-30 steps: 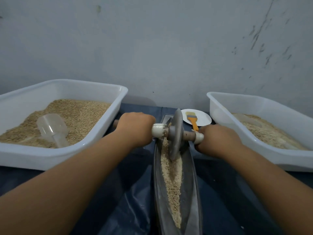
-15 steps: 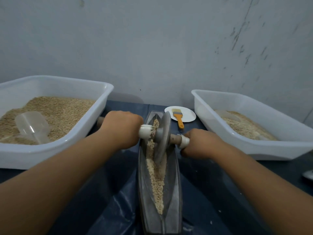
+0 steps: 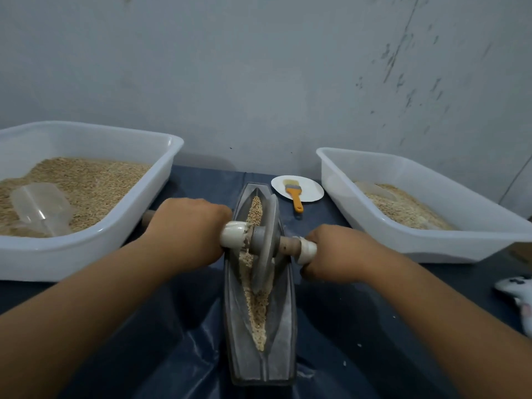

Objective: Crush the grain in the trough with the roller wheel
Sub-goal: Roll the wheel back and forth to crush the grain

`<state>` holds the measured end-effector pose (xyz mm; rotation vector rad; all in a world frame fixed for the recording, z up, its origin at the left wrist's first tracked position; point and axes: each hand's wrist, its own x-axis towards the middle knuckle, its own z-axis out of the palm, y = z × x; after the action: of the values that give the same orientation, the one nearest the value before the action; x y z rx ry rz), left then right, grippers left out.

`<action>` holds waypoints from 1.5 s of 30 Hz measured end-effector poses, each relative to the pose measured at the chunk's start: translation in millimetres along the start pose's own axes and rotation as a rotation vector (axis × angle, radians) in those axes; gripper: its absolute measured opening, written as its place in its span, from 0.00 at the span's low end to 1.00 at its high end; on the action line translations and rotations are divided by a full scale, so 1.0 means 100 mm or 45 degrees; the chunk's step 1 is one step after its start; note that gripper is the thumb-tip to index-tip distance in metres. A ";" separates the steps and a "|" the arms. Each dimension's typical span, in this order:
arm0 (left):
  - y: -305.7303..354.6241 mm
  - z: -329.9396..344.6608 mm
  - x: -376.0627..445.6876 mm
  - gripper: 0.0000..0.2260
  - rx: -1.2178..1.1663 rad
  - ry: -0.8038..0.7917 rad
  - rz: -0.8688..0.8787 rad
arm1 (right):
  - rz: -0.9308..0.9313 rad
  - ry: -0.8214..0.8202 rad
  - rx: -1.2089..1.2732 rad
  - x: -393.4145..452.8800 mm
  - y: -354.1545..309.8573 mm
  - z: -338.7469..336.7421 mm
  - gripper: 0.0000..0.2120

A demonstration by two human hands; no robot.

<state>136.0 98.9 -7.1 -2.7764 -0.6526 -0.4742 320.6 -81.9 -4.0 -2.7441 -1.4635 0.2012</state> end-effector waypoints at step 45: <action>-0.17 0.18 0.64 0.15 -0.002 -0.035 -0.049 | 0.004 0.309 -0.170 0.76 0.09 -0.11 0.10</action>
<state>186.5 143.5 2.9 -2.7811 -0.7133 -0.4457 371.2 -24.0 -1.1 -2.7505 -1.4560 -0.2308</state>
